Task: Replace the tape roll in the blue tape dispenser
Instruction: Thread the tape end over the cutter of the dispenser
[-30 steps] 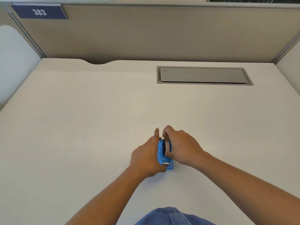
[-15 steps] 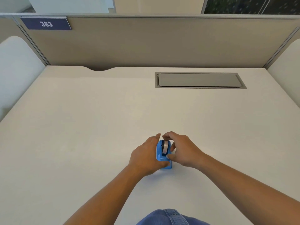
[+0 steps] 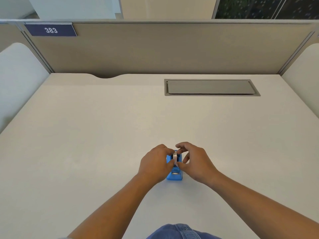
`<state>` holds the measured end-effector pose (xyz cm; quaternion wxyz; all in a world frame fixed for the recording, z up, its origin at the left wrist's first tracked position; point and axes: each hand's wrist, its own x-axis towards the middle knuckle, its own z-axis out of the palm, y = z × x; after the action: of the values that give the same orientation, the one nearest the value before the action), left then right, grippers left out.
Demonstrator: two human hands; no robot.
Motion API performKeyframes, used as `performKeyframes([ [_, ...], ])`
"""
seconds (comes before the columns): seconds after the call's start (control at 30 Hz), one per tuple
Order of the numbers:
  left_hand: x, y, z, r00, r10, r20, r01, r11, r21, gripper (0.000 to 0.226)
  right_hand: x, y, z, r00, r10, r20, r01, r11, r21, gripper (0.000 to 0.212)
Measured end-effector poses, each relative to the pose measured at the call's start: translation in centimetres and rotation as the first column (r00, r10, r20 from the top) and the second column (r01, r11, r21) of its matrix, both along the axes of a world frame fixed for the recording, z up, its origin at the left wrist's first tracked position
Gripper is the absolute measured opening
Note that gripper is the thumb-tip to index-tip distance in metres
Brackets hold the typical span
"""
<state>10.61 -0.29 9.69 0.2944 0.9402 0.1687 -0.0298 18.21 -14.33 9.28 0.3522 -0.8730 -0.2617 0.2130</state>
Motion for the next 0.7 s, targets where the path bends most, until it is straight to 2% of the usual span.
performKeyframes([
  [0.13, 0.5, 0.6, 0.3, 1.0, -0.027, 0.007, 0.026, 0.996, 0.08, 0.026, 0.0, 0.1, -0.2, 0.999, -0.029, -0.022, 0.029, 1.0, 0.007, 0.047],
  [0.23, 1.0, 1.0, 0.9, 0.992, -0.121, -0.031, 0.125, 0.975, 0.185, 0.022, -0.1, 0.3, -0.3, 0.997, -0.071, -0.037, 0.071, 0.997, 0.009, 0.038],
  [0.37, 1.6, 1.3, 1.4, 0.94, -0.329, -0.089, 0.336, 0.851, 0.404, 0.019, -0.2, 0.7, -0.4, 0.988, -0.143, -0.06, 0.143, 0.99, 0.003, 0.022],
  [0.5, 1.9, 1.6, 1.1, 0.88, -0.449, -0.157, 0.461, 0.723, 0.514, 0.018, -0.1, 0.7, -0.5, 0.981, -0.176, -0.083, 0.177, 0.984, 0.008, 0.021],
  [0.6, 1.9, 1.6, 1.1, 0.886, -0.449, -0.112, 0.44, 0.741, 0.507, 0.016, -0.1, 0.7, -0.6, 0.984, -0.162, -0.068, 0.163, 0.987, 0.005, 0.02],
  [0.7, 1.8, 1.5, 1.1, 0.915, -0.397, -0.077, 0.39, 0.817, 0.424, 0.021, 0.0, 0.6, -0.7, 0.995, -0.1, -0.023, 0.099, 0.995, -0.024, 0.024],
])
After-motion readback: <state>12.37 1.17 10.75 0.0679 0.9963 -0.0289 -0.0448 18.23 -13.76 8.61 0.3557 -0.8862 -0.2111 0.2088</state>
